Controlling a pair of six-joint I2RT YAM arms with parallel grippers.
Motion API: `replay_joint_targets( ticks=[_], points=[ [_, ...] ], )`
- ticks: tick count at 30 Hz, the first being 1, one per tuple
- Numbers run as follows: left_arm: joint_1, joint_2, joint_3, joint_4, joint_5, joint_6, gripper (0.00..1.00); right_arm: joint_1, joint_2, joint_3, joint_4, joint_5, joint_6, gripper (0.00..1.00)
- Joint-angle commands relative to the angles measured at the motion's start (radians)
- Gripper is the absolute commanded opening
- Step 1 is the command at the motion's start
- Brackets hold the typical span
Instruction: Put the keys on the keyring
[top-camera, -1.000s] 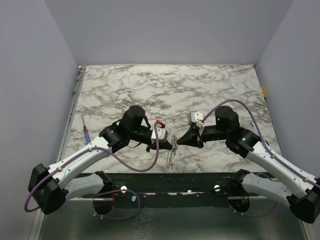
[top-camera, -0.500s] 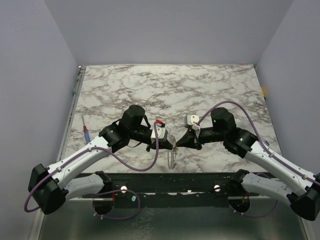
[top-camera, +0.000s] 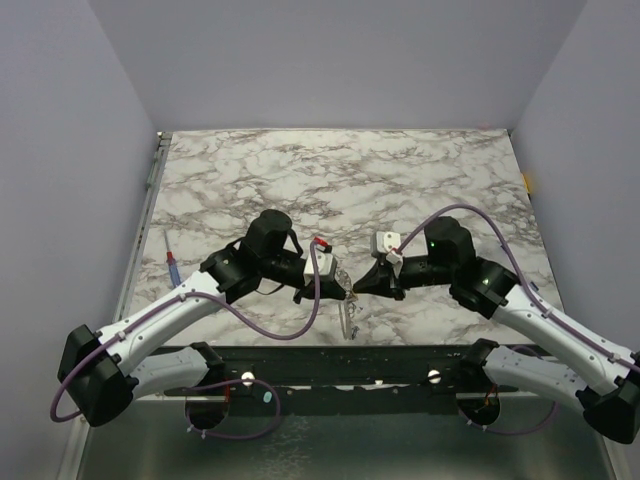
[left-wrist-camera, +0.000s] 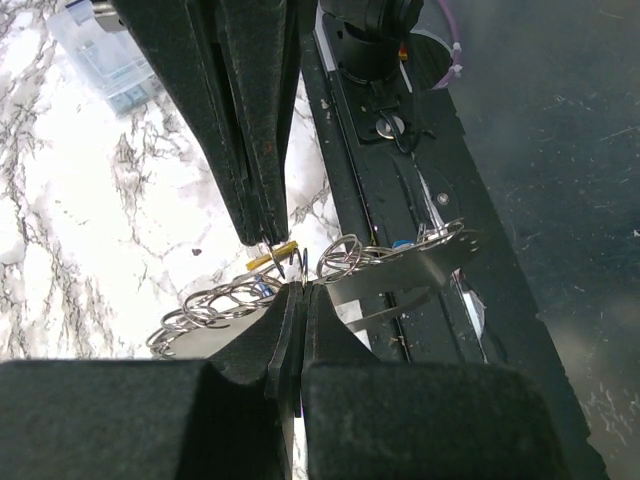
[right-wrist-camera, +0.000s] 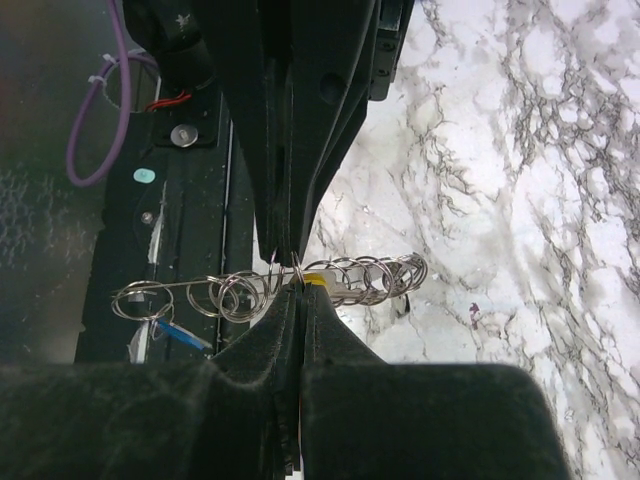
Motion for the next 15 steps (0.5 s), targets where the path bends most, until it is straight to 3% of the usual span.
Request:
replay_joint_targets(
  ticks=[1, 15],
  points=[
    [0.003, 0.012, 0.032, 0.029, 0.037, -0.015, 0.0, 0.011, -0.027, 0.008, -0.023, 0.021, -0.018, 0.01],
    [0.002, 0.008, 0.038, 0.035, 0.045, -0.034, 0.0, 0.049, -0.034, -0.018, -0.041, 0.091, -0.047, 0.01]
  ],
)
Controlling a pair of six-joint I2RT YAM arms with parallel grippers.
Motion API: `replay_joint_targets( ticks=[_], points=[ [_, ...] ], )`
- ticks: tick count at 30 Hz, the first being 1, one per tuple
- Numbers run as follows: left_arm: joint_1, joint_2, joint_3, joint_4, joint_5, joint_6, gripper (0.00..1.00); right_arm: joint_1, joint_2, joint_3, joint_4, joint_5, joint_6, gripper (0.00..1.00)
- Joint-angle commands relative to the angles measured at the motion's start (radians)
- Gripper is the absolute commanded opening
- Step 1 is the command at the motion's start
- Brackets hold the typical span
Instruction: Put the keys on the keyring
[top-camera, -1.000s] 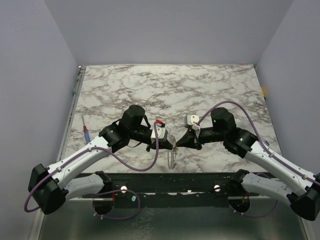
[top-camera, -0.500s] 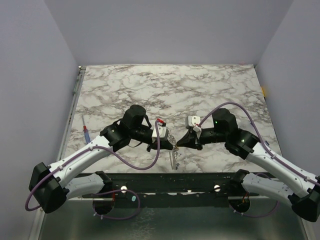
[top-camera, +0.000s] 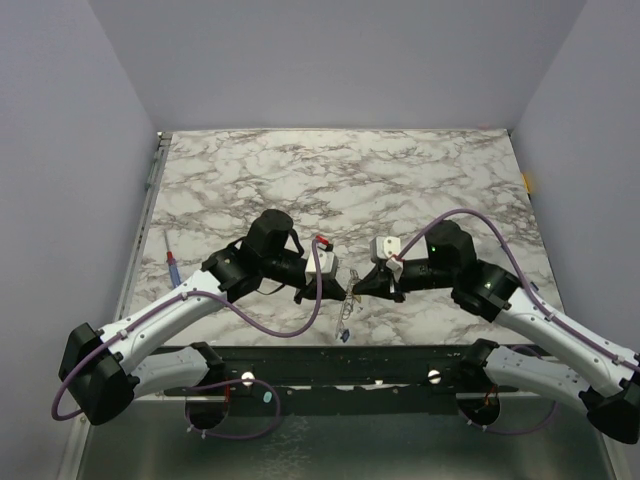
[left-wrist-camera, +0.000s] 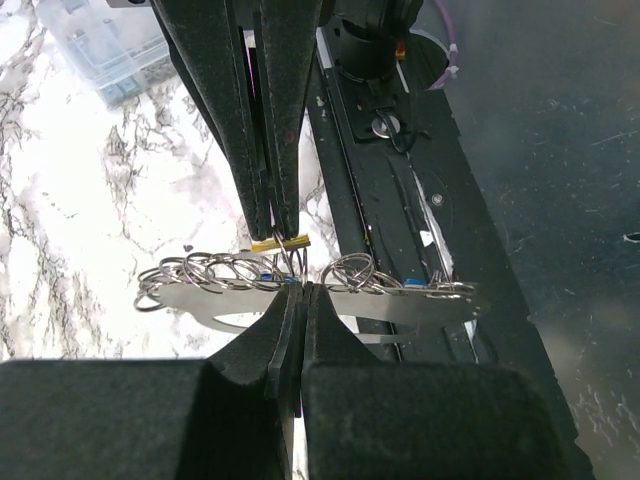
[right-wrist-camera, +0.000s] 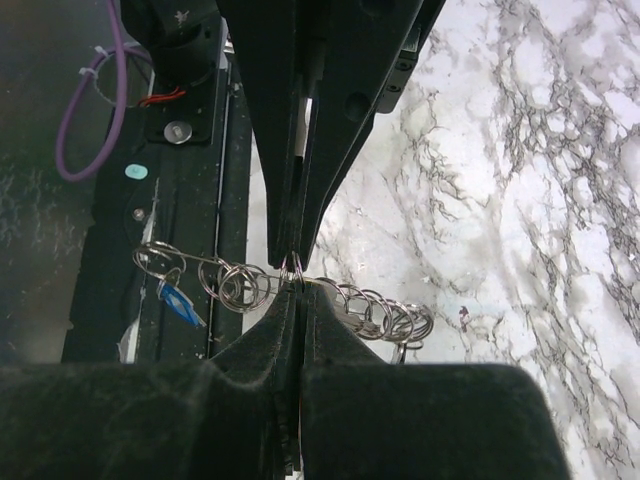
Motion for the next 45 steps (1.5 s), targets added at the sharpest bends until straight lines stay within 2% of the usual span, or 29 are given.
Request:
replay_joint_targets(
  ticks=[1, 9, 20, 45],
  points=[
    [0.002, -0.007, 0.038, 0.034, 0.048, -0.009, 0.0, 0.021, -0.006, -0.015, -0.036, 0.068, -0.022, 0.01],
    [0.002, -0.024, 0.03, 0.035, 0.059, -0.028, 0.0, 0.024, -0.032, -0.013, -0.011, 0.147, -0.024, 0.01],
    [0.002, -0.014, 0.038, 0.035, 0.06, -0.03, 0.0, 0.038, -0.04, -0.019, -0.028, 0.123, -0.038, 0.01],
    [0.002, -0.01, 0.041, 0.035, 0.056, -0.056, 0.0, 0.09, -0.074, -0.041, -0.054, 0.178, -0.057, 0.01]
  ],
)
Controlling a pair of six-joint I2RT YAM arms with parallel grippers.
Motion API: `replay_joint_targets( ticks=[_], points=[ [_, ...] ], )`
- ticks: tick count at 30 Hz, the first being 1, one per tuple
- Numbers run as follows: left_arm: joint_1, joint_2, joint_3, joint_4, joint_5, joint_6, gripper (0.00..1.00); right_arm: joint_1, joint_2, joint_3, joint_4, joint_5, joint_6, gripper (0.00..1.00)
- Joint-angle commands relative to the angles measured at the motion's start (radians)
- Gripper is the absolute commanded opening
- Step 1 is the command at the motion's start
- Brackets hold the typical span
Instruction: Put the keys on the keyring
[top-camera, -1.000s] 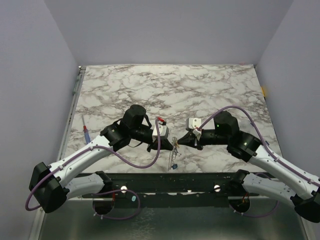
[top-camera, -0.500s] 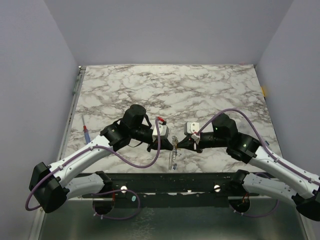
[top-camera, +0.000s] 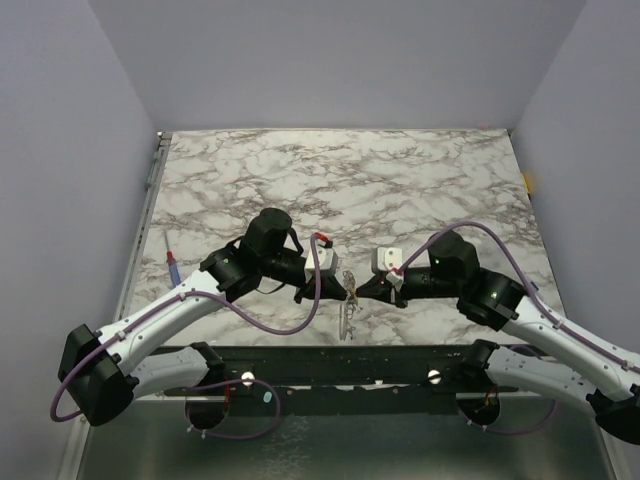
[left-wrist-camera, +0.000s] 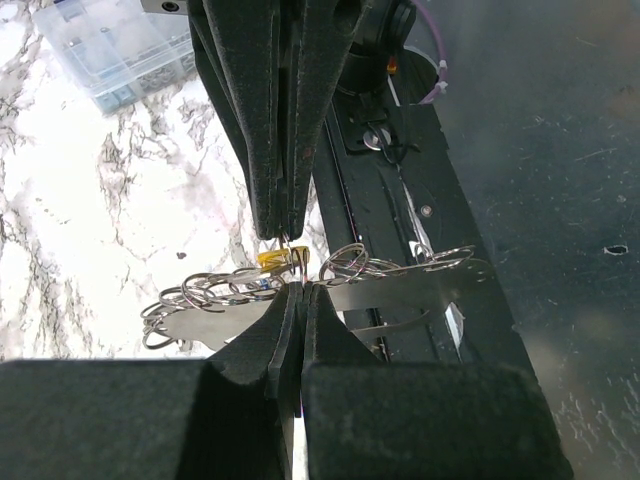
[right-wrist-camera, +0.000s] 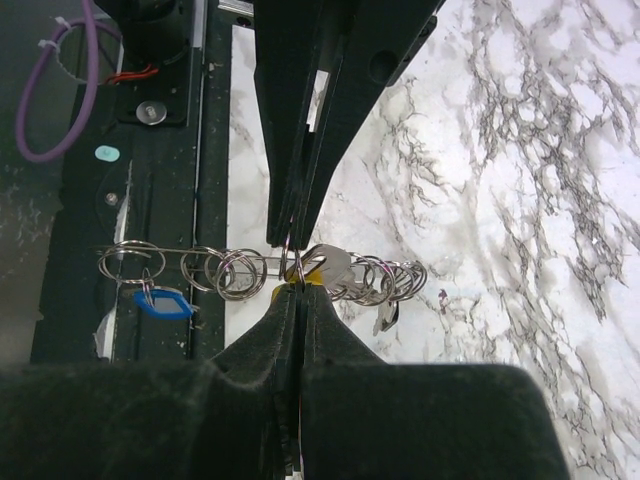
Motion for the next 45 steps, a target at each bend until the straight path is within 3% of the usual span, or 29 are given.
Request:
replay_joint_targets(
  ticks=[1, 45],
  points=[
    [0.002, -0.003, 0.027, 0.028, 0.041, -0.009, 0.0, 0.015, -0.013, -0.018, -0.027, 0.043, -0.023, 0.01],
    [0.002, 0.009, 0.007, 0.028, 0.026, -0.002, 0.0, 0.037, -0.038, -0.014, 0.003, 0.16, -0.022, 0.01]
  ],
)
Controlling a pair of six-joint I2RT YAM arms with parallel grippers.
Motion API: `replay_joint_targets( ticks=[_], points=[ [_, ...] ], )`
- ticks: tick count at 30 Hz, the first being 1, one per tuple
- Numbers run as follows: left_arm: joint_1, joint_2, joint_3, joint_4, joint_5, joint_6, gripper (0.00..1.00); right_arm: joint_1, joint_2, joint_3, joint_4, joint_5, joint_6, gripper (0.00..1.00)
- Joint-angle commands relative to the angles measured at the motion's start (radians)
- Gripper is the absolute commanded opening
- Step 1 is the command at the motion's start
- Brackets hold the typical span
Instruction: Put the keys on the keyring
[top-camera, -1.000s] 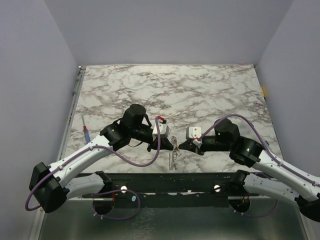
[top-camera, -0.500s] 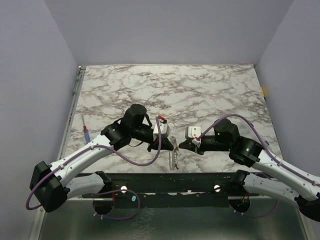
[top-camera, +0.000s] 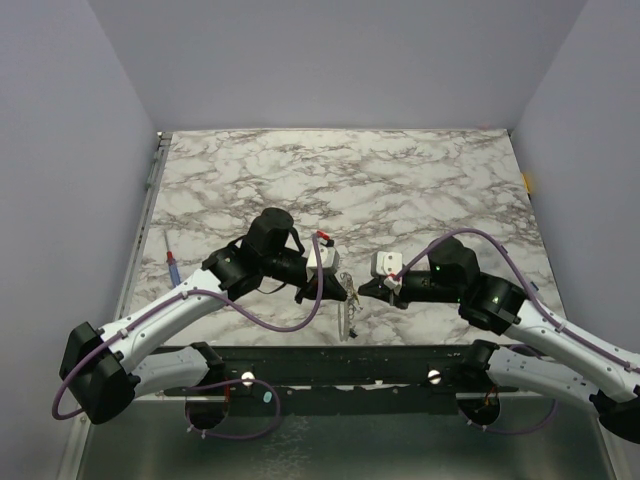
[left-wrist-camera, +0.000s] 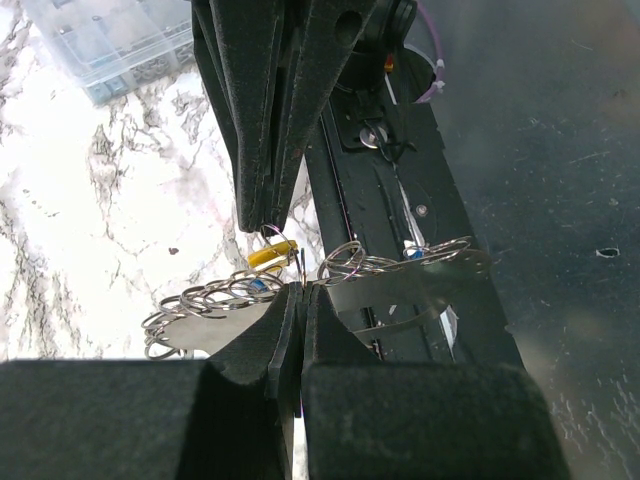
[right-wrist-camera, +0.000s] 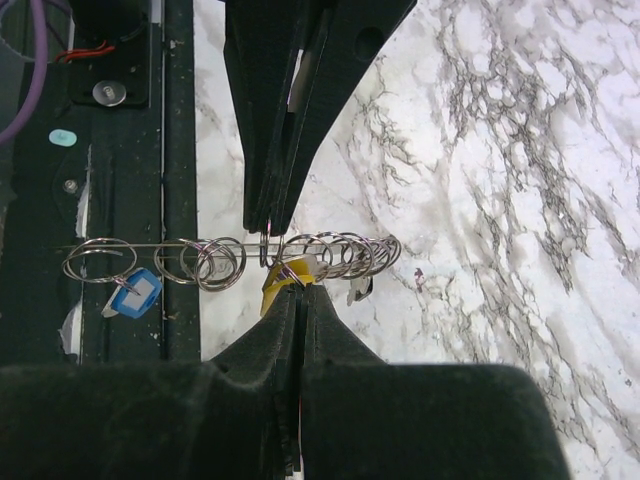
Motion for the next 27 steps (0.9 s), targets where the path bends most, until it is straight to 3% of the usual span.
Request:
replay_joint_targets(
  ticks=[1, 24, 27],
  points=[
    [0.002, -0.009, 0.007, 0.027, 0.018, 0.022, 0.0, 0.005, -0.01, 0.01, 0.007, 0.04, 0.001, 0.01],
    [0.037, -0.095, -0.068, 0.239, -0.058, -0.107, 0.0, 0.005, -0.001, -0.034, 0.084, 0.069, 0.062, 0.01],
    [0.039, -0.098, -0.068, 0.241, -0.057, -0.11, 0.0, 0.005, -0.001, -0.02, 0.078, 0.081, 0.088, 0.07]
  ],
)
